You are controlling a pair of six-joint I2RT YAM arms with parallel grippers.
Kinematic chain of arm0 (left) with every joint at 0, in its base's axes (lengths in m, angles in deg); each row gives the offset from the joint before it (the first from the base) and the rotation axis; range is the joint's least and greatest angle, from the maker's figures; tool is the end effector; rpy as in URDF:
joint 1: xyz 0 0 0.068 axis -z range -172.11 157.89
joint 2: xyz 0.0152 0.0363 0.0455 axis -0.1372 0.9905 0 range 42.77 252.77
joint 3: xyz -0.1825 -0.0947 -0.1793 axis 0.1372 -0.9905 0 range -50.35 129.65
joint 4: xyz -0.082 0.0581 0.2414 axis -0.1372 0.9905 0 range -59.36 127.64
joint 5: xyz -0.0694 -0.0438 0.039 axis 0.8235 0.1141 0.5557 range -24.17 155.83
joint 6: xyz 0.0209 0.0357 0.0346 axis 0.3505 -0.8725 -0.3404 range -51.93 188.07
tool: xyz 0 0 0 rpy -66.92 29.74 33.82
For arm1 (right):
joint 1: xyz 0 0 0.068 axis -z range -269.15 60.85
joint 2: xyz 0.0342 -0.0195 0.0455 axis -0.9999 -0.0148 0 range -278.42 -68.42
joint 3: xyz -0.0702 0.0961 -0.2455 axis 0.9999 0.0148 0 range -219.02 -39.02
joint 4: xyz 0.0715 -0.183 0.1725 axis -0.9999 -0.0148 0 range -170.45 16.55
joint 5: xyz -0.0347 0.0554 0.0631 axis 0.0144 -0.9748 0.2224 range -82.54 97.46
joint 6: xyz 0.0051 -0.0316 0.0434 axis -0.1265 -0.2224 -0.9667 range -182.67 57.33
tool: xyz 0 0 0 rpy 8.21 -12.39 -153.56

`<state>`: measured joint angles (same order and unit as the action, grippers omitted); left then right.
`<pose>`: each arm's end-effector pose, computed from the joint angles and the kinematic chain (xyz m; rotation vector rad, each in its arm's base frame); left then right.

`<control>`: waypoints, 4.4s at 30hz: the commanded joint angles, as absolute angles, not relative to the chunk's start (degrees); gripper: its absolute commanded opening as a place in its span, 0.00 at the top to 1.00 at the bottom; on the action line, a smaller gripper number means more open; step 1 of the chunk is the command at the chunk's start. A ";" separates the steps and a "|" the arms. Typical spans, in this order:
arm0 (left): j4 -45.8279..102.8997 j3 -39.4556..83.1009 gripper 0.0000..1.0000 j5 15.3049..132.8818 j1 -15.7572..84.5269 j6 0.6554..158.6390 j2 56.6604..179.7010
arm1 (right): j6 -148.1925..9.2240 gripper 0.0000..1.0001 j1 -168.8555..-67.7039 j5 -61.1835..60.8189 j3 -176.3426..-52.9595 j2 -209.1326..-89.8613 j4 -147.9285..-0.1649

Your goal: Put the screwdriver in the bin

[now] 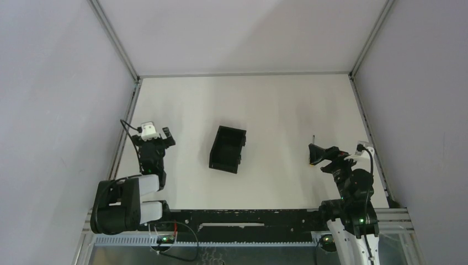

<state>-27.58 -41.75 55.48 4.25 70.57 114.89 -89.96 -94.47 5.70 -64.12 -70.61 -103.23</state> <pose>0.2096 0.0198 0.1621 -0.2256 1.6492 0.1652 0.0669 0.0074 0.2611 0.3031 1.6839 0.4510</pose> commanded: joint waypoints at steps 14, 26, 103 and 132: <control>-29.83 -39.35 0.00 55.25 4.54 69.56 114.84 | -83.44 0.05 -94.69 7.45 -87.77 -94.26 -104.80; -29.82 -39.36 0.00 55.27 4.54 69.56 114.85 | -78.83 0.00 -92.80 13.32 -112.95 -143.97 -133.37; -29.83 -39.35 0.00 55.27 4.55 69.56 114.84 | -92.64 1.00 -140.48 7.43 -144.15 -189.90 -127.33; -29.83 -39.30 0.00 55.25 4.55 69.56 114.83 | -86.96 0.00 -140.67 13.28 -131.32 -164.82 -113.02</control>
<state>-27.58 -41.75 55.48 4.25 70.57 114.89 -90.74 -140.29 14.29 -137.43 -172.68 -121.39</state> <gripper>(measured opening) 0.996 0.954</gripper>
